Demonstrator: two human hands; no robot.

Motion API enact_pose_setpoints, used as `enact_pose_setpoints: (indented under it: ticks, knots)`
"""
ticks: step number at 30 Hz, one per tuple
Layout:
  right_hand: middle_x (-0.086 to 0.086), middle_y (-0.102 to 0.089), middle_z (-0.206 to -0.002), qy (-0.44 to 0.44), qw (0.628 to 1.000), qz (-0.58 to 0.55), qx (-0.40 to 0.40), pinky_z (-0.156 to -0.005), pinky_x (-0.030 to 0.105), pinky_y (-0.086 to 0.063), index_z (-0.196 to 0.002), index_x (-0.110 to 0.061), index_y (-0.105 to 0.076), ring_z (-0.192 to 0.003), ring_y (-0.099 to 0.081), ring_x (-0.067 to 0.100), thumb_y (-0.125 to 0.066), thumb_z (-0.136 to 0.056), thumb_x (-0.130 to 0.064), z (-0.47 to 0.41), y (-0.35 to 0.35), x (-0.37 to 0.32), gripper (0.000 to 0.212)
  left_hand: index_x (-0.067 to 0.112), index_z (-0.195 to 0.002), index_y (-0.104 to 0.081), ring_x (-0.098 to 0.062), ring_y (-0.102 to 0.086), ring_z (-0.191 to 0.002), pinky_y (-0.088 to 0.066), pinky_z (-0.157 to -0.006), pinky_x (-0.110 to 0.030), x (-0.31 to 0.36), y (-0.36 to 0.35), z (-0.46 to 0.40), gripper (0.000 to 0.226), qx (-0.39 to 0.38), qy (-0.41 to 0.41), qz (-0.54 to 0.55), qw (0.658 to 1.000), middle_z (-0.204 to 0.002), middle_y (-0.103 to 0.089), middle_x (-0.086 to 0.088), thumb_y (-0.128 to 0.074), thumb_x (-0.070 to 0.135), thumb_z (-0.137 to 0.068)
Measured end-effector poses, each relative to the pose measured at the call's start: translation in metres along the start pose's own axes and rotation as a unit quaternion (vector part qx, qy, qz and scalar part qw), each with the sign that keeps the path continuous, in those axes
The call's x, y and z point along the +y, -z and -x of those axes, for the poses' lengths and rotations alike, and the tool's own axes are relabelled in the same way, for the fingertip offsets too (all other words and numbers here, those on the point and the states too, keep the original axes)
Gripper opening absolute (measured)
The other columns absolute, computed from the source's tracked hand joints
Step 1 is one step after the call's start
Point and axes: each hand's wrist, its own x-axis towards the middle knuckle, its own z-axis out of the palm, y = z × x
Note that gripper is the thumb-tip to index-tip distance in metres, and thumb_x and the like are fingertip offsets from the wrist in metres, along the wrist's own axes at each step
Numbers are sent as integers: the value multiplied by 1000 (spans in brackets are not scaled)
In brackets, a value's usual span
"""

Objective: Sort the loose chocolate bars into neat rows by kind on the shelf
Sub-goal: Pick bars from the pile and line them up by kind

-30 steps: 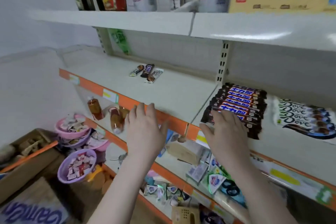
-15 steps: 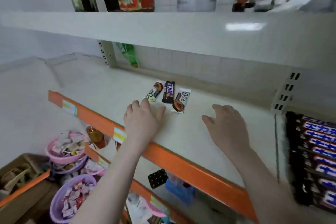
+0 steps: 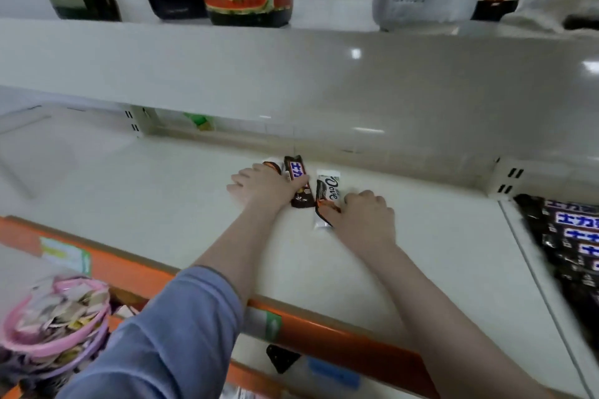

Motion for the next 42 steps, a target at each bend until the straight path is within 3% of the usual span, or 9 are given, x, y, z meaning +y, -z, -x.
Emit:
enact_pose_setpoints:
  ticks: [9, 16, 20, 23, 27, 29, 36, 39, 42]
  knots:
    - [11, -55, -107, -53, 997, -57, -3, -89, 35, -38, -97, -16, -65, -108, -44, 34, -58, -76, -32, -4, -1, -4, 28, 3, -126, -43, -31, -39, -120, -36, -92, -35, -6, 18, -10, 73, -51, -104, 25, 993, -125, -45, -13, -66, 45, -71]
    - [7, -61, -112, -123, 980, -137, -79, -85, 30, -47, -120, -13, -53, -107, -54, 28, -68, -60, -9, -3, 7, 11, 62, 18, -64, -49, -25, -61, -85, -42, -65, -22, -34, 27, 0, 24, -112, -121, 99, 981, -81, -61, -5, -71, 26, -60]
    - [7, -62, -92, -96, 983, -151, -38, -68, 27, -43, -101, -12, -62, -91, -59, 28, -68, -64, -8, 6, 10, 15, 38, 14, -69, -47, -24, -57, -78, -40, -57, -22, -39, 30, 14, 24, -112, -155, 97, 977, -83, -56, -6, -70, 22, -65]
    - [3, -57, -68, -60, 977, -202, 31, -53, 26, -35, -82, -11, -60, -72, -54, 26, -65, -72, -10, 22, 7, 21, 12, 9, -97, -47, -27, -54, -90, -39, -66, -25, -42, 32, 21, 38, -88, -165, 73, 980, -99, -48, -10, -69, 24, -70]
    - [7, -56, -58, -50, 958, -271, 74, -55, 29, -35, -79, -8, -64, -57, -50, 24, -64, -77, -12, 42, 12, 30, 4, 7, -90, -40, -25, -54, -75, -36, -57, -26, -49, 42, 32, 32, -93, -161, 138, 973, -73, -49, -1, -65, 13, -71]
    - [8, -57, -56, -59, 943, -315, 87, -57, 31, -39, -76, -10, -64, -55, -50, 25, -65, -77, -12, 53, 15, 36, 2, 5, -82, -46, -24, -55, -62, -43, -56, -25, -56, 52, 38, 23, -177, -131, 280, 934, -71, -56, -8, -64, 1, -68]
    - [11, -65, -72, -81, 895, -411, 151, -61, 30, -46, -77, -14, -67, -64, -55, 20, -65, -80, -7, 108, 41, 45, 8, 7, -98, -61, -14, -61, -64, -54, -74, -29, -72, 66, 73, 32, -374, -26, 639, 672, -78, -56, -7, -50, -17, -80]
    - [7, -65, -69, -96, 889, -410, 179, -58, 27, -46, -76, -16, -67, -63, -56, 19, -66, -80, -9, 134, 48, 51, 9, 12, -88, -61, -12, -60, -55, -49, -83, -32, -70, 61, 91, 32, -392, 19, 680, 619, -74, -54, -3, -50, -17, -80]
    - [11, -68, -72, -109, 885, -412, 188, -64, 33, -45, -79, -18, -69, -64, -57, 20, -66, -80, -11, 162, 55, 61, 7, 14, -80, -57, -13, -60, -60, -54, -73, -33, -64, 53, 114, 26, -404, 40, 690, 600, -68, -58, -3, -54, -13, -81]
